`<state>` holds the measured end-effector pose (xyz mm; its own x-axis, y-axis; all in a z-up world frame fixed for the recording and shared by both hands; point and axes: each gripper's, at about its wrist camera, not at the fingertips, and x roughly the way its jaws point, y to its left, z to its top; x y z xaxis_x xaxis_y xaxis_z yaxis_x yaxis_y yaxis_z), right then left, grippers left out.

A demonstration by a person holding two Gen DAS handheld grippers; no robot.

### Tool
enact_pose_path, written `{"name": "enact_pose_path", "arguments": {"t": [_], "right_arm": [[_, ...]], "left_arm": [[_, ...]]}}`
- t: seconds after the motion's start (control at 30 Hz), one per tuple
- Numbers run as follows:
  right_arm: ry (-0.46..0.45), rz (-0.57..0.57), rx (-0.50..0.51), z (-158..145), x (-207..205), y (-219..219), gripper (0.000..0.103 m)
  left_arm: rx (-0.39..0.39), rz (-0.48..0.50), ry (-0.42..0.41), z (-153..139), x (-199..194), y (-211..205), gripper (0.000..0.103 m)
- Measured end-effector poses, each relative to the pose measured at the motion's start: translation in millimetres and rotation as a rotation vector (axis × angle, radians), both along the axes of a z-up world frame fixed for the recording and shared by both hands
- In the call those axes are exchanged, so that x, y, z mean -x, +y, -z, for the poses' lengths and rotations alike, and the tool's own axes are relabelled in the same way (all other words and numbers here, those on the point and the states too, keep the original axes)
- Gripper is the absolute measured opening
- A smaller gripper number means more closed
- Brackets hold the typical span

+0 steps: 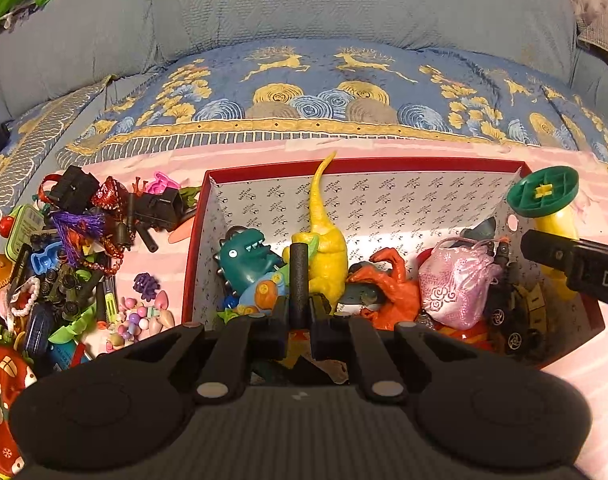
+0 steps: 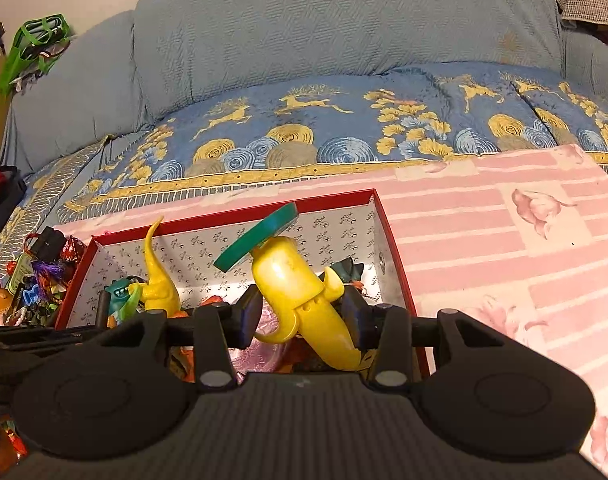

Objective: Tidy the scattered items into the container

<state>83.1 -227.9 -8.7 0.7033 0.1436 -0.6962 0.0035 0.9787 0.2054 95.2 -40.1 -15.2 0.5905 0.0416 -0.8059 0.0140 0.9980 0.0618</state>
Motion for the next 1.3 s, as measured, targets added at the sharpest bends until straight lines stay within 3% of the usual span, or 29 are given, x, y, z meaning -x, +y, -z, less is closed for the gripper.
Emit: {"name": "enact_pose_path", "arguments": {"t": [0.03, 0.13, 0.17, 0.37, 0.47, 0.53, 0.77, 0.97, 1.3], "right_arm": [[-0.002, -0.001, 0.000, -0.6, 0.1, 0.5, 0.043], [-0.008, 0.005, 0.005, -1.2, -0.7, 0.8, 0.062], [-0.012, 0.009, 0.007, -1.8, -0.2, 0.7, 0.062], [-0.041, -0.015, -0.019, -9.2, 6.2, 1.9, 0.062], [-0.052, -0.019, -0.029, -13.2, 11.3, 3.7, 0.062], [-0.057, -0.016, -0.040, -15.6, 15.6, 4.1, 0.062], [-0.066, -0.051, -0.073, -23.3, 34.1, 14.9, 0.061], [-0.083, -0.159, -0.066, -31.7, 56.5, 45.7, 0.061], [-0.079, -0.314, -0.052, -32.9, 81.6, 102.3, 0.061]], "left_arm": [[-0.004, 0.000, 0.000, 0.2, -0.5, -0.4, 0.009], [-0.010, -0.001, 0.000, 0.5, -1.1, -1.0, 0.010], [-0.013, -0.003, 0.001, 0.6, -1.3, -0.8, 0.010], [-0.016, -0.013, 0.001, -0.2, -0.8, 1.3, 0.012], [-0.005, -0.019, -0.004, -2.8, 0.9, 2.3, 0.023], [-0.004, -0.025, -0.019, -6.1, 3.6, 2.7, 0.038], [0.030, -0.044, -0.047, -19.2, 18.4, 10.5, 0.039], [0.077, -0.097, -0.055, -23.7, 51.1, 36.3, 0.043], [0.116, -0.293, -0.014, 4.2, 79.6, 114.3, 0.043]]}}
